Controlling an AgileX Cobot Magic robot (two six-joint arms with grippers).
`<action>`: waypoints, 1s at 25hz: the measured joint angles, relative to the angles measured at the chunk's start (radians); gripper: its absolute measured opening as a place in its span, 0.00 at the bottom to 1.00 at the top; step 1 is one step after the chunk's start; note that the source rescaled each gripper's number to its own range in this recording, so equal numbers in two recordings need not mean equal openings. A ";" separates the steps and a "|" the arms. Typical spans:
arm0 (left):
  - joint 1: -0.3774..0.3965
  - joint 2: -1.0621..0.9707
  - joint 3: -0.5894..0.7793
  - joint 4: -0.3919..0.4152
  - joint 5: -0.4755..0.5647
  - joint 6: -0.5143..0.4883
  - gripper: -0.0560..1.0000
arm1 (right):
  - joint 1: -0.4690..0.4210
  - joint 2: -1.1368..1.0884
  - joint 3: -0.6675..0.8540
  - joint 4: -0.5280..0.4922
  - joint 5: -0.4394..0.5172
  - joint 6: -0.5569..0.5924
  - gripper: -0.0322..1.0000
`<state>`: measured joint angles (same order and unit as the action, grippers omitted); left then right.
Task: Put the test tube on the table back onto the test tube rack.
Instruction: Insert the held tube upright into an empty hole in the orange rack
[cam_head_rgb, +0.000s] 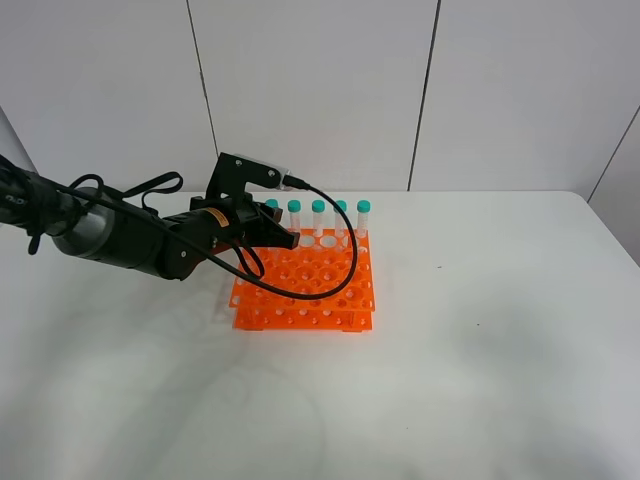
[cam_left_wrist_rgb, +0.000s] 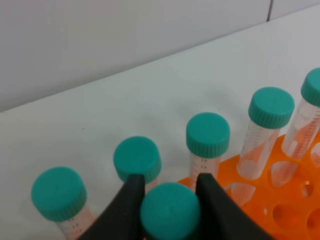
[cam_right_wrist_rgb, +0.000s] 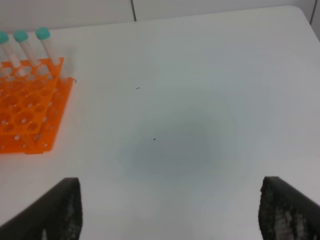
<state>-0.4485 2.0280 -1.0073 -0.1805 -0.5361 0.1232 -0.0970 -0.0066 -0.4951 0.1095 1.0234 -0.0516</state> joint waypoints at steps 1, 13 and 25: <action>0.000 0.000 0.000 0.000 0.000 0.000 0.07 | 0.000 0.000 0.000 0.000 0.000 0.000 0.93; 0.000 0.000 0.000 0.004 -0.005 -0.001 0.23 | 0.000 0.000 0.000 0.000 0.000 0.000 0.93; 0.000 0.000 0.000 0.004 -0.006 -0.003 0.24 | 0.000 0.000 0.000 0.000 0.000 0.000 0.93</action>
<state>-0.4485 2.0280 -1.0073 -0.1765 -0.5418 0.1200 -0.0970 -0.0066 -0.4951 0.1095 1.0234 -0.0516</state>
